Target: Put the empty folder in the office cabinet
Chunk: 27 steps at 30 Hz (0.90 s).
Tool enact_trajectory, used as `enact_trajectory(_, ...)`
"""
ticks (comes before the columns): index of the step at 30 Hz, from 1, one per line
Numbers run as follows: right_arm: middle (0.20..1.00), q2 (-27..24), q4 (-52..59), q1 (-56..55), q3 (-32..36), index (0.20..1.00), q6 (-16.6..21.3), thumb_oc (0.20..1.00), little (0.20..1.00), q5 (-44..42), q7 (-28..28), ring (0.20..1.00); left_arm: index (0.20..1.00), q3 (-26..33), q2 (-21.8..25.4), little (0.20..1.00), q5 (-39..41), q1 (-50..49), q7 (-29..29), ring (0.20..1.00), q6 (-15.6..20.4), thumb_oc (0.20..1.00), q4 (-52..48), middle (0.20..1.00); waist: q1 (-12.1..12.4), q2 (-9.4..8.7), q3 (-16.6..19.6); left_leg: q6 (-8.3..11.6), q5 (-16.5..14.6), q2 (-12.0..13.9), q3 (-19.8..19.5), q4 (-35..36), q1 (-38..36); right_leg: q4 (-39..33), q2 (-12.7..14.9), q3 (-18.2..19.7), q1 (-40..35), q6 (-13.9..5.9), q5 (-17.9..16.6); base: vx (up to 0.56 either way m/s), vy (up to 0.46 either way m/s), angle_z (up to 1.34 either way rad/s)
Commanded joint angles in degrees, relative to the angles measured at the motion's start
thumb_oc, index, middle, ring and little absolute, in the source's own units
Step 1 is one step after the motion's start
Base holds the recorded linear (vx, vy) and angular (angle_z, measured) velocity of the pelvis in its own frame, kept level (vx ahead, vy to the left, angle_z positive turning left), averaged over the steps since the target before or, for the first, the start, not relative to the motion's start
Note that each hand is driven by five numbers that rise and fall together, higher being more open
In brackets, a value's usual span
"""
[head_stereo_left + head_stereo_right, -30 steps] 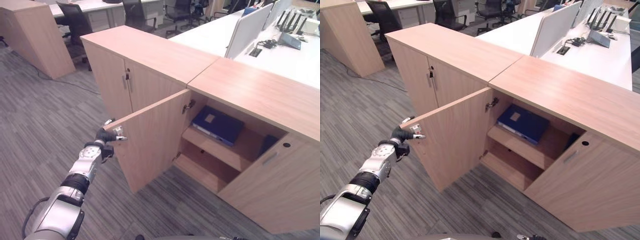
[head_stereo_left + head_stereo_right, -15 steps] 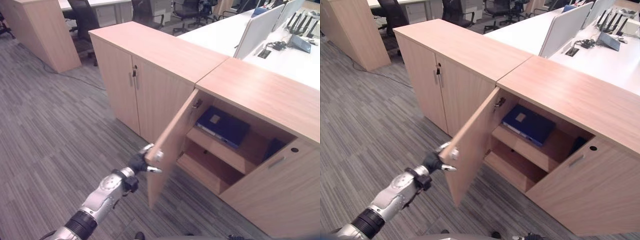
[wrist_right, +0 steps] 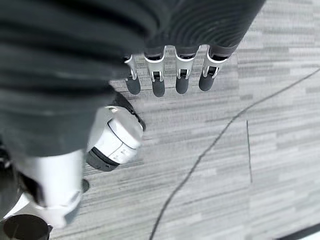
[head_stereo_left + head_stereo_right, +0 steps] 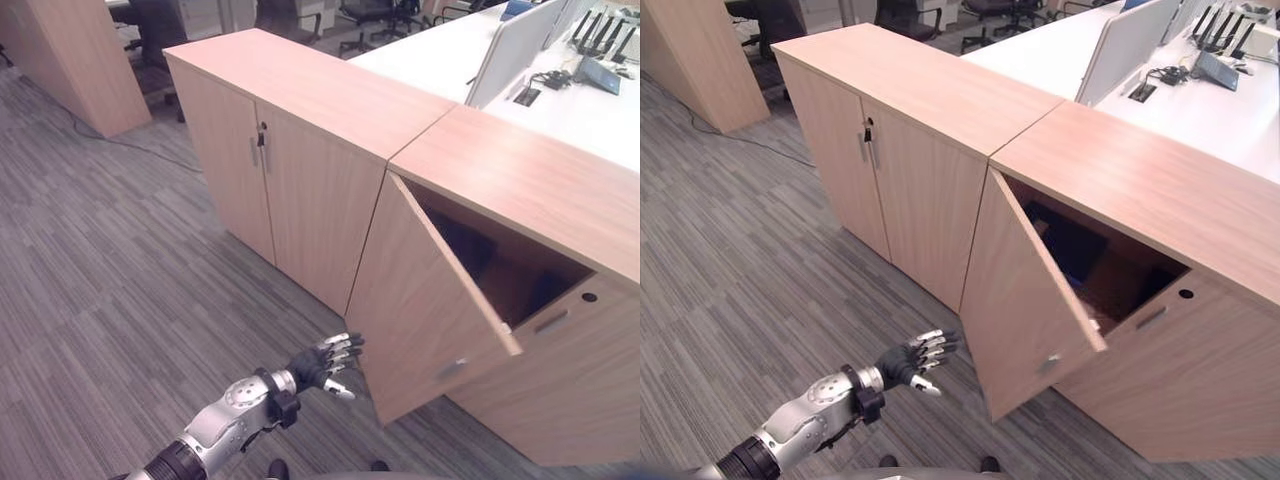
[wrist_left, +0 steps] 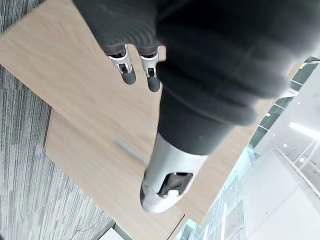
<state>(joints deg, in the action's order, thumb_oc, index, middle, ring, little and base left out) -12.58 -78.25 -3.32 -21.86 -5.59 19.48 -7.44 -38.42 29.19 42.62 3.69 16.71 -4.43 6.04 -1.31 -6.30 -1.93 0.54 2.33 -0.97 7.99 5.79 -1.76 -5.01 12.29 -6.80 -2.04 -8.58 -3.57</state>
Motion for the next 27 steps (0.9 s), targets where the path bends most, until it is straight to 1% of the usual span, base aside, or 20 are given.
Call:
enact_trajectory(1,1.0,-1.64,-0.78,3.13,-0.25,1.0,-1.06,1.0,1.0,-3.27,1.43,1.0,1.0,2.7,-2.84,1.0,2.33,0.12,-0.64,1.0,2.38,1.0,-3.29,1.0,0.13,1.81,-0.28,-2.88,-7.07,-2.11,-3.14,-0.79,0.02,1.98,4.3,-4.12,3.41,-4.75,-5.49,-0.03,0.038,0.0)
enact_trajectory(4,1.0,-2.04,0.17,3.77,-1.01,1.0,-1.2,1.0,1.0,-2.06,2.37,1.0,1.0,4.23,-2.68,1.0,1.64,-0.92,-1.5,1.0,2.66,1.0,-3.03,1.0,0.18,1.82,-0.37,-3.01,-7.09,-2.41,-2.77,-0.79,0.14,1.88,4.49,-3.77,3.73,-4.86,-6.07,-0.02,0.037,-0.02)
enact_trajectory(7,1.0,-2.48,0.25,4.3,-1.21,1.0,-1.61,1.0,1.0,-0.21,3.0,1.0,1.0,6.75,-2.3,1.0,-0.82,-2.29,-2.7,1.0,3.42,1.0,-3.1,1.0,0.36,1.75,-0.52,-3.13,-7.13,-2.77,-2.61,-0.79,0.29,1.94,4.68,-3.67,3.91,-5.07,-6.62,-0.01,0.024,-0.02)
enact_trajectory(11,1.0,-2.77,0.35,4.38,-0.66,1.0,-1.9,1.0,1.0,0.08,3.45,1.0,1.0,10.81,-1.8,1.0,-5.23,-4.38,-4.04,1.0,4.04,1.0,-1.94,1.0,0.67,1.59,-0.76,-3.32,-7.03,-3.05,-2.54,-0.79,0.56,1.9,4.99,-3.94,4.3,-5.21,-7.46,0.0,0.006,-0.01)
enact_trajectory(12,1.0,-2.83,0.45,4.6,-0.1,1.0,-2.04,1.0,1.0,-0.59,3.61,1.0,1.0,12.73,-1.75,1.0,-6.71,-5.67,-4.91,1.0,4.21,1.0,-0.55,1.0,0.86,1.47,-0.88,-3.36,-6.98,-3.12,-2.42,-0.79,0.68,1.77,5.01,-3.99,4.43,-5.22,-7.68,0.0,0.0,0.0)
enact_trajectory(18,1.0,-2.74,0.49,4.98,1.01,1.0,-2.55,1.0,1.0,-1.53,3.93,1.0,1.0,18.49,-3.76,1.0,-6.0,-10.89,-7.32,1.0,3.41,1.0,4.64,1.0,1.05,1.3,-1.26,-3.59,-6.83,-3.37,-1.99,-0.79,1.52,1.59,5.13,-4.24,5.44,-5.35,-8.68,-0.01,0.014,-0.03)
enact_trajectory(22,1.0,-3.07,0.89,5.33,1.99,1.0,-2.91,1.0,1.0,-2.8,4.38,1.0,1.0,20.12,-5.08,1.0,-7.37,-11.55,-8.73,1.0,3.5,1.0,10.56,1.0,1.11,1.5,-2.01,-3.66,-6.57,-3.43,-1.86,-0.79,2.42,2.42,5.43,-5.49,6.49,-5.52,-9.33,0.0,0.005,-0.01)
enact_trajectory(23,1.0,-3.08,0.89,5.34,1.99,1.0,-2.92,1.0,1.0,-2.8,4.37,1.0,1.0,20.11,-5.11,1.0,-7.39,-11.51,-8.72,1.0,3.54,1.0,10.62,1.0,1.09,1.52,-1.99,-3.66,-6.56,-3.44,-1.88,-0.79,2.46,2.44,5.44,-5.5,6.53,-5.52,-9.33,-0.08,-0.012,-0.01)
enact_trajectory(24,1.0,-3.28,1.31,5.89,2.68,1.0,-3.01,1.0,1.0,-3.89,4.65,1.0,1.0,21.03,-5.5,1.0,-8.57,-11.17,-9.98,1.0,3.58,1.0,14.21,1.0,1.55,1.89,-3.04,-3.56,-6.14,-2.94,-1.36,-0.79,3.18,3.94,6.07,-7.7,7.91,-5.87,-10.06,-0.06,-0.013,-0.05)
enact_trajectory(25,1.0,-3.32,1.31,5.9,2.71,1.0,-3.02,1.0,1.0,-3.9,4.65,1.0,1.0,20.99,-5.56,1.0,-8.58,-11.11,-9.96,1.0,3.63,1.0,14.28,1.0,1.58,2.02,-3.23,-3.53,-6.29,-2.83,-1.39,-0.79,2.93,4.01,5.96,-7.74,7.69,-5.86,-9.94,-0.09,-0.031,-0.15)
enact_trajectory(26,1.0,-3.48,1.29,6.17,2.8,1.0,-3.19,1.0,1.0,-4.14,4.67,1.0,1.0,21.3,-5.95,1.0,-9.93,-10.52,-10.36,1.0,3.51,1.0,16.94,1.0,2.16,2.39,-3.33,-3.37,-6.21,-2.32,-0.65,-0.79,3.19,4.2,6.55,-10.57,7.57,-5.93,-10.08,0.01,-0.027,-0.24)
enact_trajectory(27,1.0,-3.69,1.51,6.4,2.72,1.0,-3.15,1.0,1.0,-4.18,4.94,1.0,1.0,21.4,-6.01,1.0,-10.76,-10.5,-10.68,1.0,3.49,1.0,18.42,1.0,2.77,2.88,-2.89,-2.96,-7.1,-1.62,-0.25,-0.79,3.09,4.09,6.95,-13.01,6.75,-6.14,-9.63,0.02,-0.035,-0.4)
